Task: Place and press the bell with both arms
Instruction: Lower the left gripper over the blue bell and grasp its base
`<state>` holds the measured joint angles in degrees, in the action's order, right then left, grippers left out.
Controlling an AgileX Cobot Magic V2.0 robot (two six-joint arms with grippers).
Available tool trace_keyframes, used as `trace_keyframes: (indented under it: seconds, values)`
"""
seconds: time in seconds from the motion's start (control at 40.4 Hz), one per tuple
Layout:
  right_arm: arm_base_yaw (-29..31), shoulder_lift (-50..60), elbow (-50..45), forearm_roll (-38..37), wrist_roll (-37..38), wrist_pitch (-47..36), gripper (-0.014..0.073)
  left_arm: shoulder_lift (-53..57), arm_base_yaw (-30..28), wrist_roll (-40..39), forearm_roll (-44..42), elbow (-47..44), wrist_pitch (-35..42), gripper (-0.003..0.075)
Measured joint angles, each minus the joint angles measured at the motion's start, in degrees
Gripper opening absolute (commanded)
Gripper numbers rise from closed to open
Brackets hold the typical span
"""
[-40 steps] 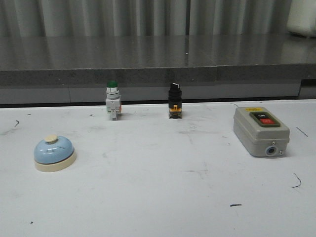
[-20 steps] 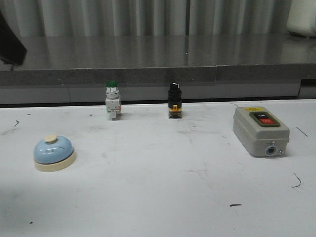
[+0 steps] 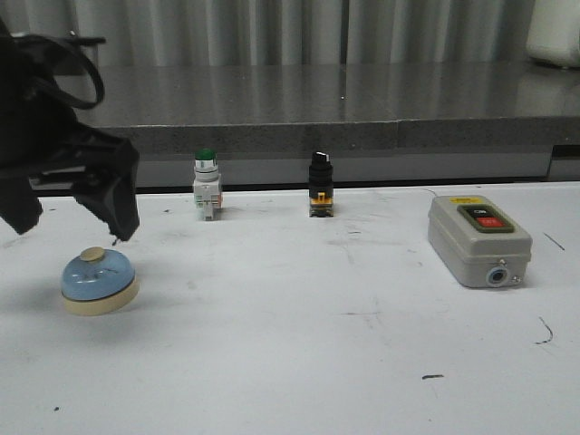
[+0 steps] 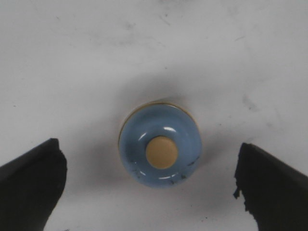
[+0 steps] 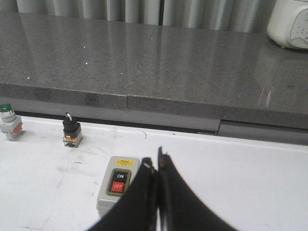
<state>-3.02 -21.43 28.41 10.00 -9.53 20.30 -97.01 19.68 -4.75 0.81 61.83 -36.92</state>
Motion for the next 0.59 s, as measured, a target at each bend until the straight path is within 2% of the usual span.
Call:
trace_keyframes:
  seconds: [0.273,0.347,0.471,0.595]
  values:
    - [0.00,0.00,0.00,0.00,0.00,0.00,-0.0062,-10.38,0.00,0.00,0.00,6.48,-4.22,0.0679]
    - [0.00,0.00,0.00,0.00,0.00,0.00,-0.0062,-11.45,0.00,0.00,0.00,7.38,-5.34,0.0654]
    - [0.00,0.00,0.00,0.00,0.00,0.00,-0.0062,-12.40,0.00,0.00,0.00,8.30,-6.21,0.0533]
    - [0.00,0.00,0.00,0.00,0.00,0.00,-0.0062,-12.52,0.00,0.00,0.00,8.40,-6.35,0.0351]
